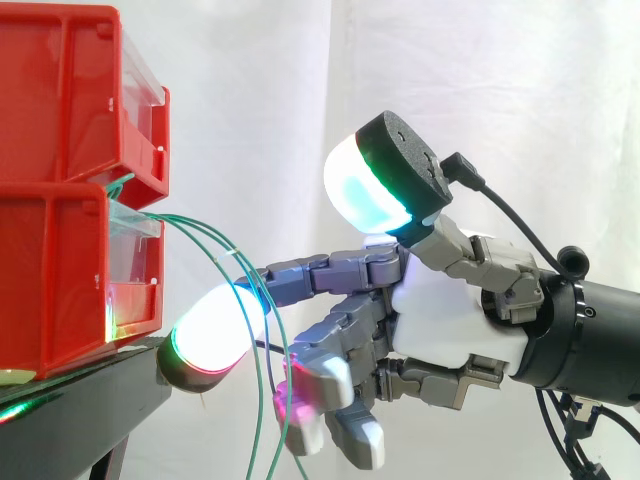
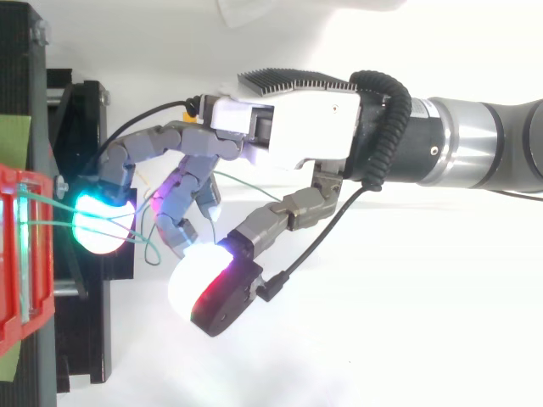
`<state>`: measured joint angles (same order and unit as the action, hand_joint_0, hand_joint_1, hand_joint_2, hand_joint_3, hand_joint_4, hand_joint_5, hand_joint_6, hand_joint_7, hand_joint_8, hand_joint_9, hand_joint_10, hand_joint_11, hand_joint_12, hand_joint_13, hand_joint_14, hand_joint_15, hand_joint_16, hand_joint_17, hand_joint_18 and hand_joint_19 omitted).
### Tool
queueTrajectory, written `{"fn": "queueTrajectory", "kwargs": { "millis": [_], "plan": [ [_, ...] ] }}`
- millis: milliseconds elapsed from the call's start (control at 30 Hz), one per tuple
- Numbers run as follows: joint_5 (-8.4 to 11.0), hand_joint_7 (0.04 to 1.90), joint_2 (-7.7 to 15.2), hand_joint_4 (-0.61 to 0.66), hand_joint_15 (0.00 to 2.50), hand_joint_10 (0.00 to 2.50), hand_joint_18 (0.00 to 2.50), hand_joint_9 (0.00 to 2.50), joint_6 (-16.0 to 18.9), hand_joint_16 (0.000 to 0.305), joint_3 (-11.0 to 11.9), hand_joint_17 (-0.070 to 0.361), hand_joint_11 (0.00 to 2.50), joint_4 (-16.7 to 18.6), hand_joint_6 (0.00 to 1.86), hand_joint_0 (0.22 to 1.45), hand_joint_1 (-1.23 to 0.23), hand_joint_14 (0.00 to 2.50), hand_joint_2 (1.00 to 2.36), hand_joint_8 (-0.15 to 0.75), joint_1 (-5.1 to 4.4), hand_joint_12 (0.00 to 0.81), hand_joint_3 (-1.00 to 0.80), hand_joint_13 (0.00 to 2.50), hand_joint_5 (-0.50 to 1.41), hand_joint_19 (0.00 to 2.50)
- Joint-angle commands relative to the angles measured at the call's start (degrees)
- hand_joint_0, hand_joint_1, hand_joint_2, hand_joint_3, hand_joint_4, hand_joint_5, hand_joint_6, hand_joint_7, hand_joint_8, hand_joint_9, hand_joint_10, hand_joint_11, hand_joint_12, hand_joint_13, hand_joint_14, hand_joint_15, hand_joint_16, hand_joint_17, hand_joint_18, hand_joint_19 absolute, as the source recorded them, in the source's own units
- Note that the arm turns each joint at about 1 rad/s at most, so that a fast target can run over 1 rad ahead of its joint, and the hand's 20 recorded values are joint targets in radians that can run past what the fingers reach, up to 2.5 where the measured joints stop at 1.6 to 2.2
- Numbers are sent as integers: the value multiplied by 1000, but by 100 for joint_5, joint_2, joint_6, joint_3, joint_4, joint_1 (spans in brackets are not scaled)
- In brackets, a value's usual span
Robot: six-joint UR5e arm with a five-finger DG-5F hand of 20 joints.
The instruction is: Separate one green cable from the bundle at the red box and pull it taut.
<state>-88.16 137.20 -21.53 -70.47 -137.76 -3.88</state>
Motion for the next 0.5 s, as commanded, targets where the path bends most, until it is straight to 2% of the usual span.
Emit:
{"fn": "queueTrajectory", "kwargs": {
  "millis": [0,167,467],
  "plan": [
    [0,902,0,213,814,22,1127,974,0,95,-2,214,995,-23,504,356,-524,20,1000,408,1,486,-500,832,-128,797],
    [0,883,0,198,717,18,1070,876,0,94,-2,212,815,-23,503,355,-524,20,1000,395,-8,481,-500,752,-133,782],
    [0,863,0,179,666,20,862,719,0,90,-2,202,731,-23,503,353,-514,19,1000,390,1,457,-500,589,-143,741]
  ]
}}
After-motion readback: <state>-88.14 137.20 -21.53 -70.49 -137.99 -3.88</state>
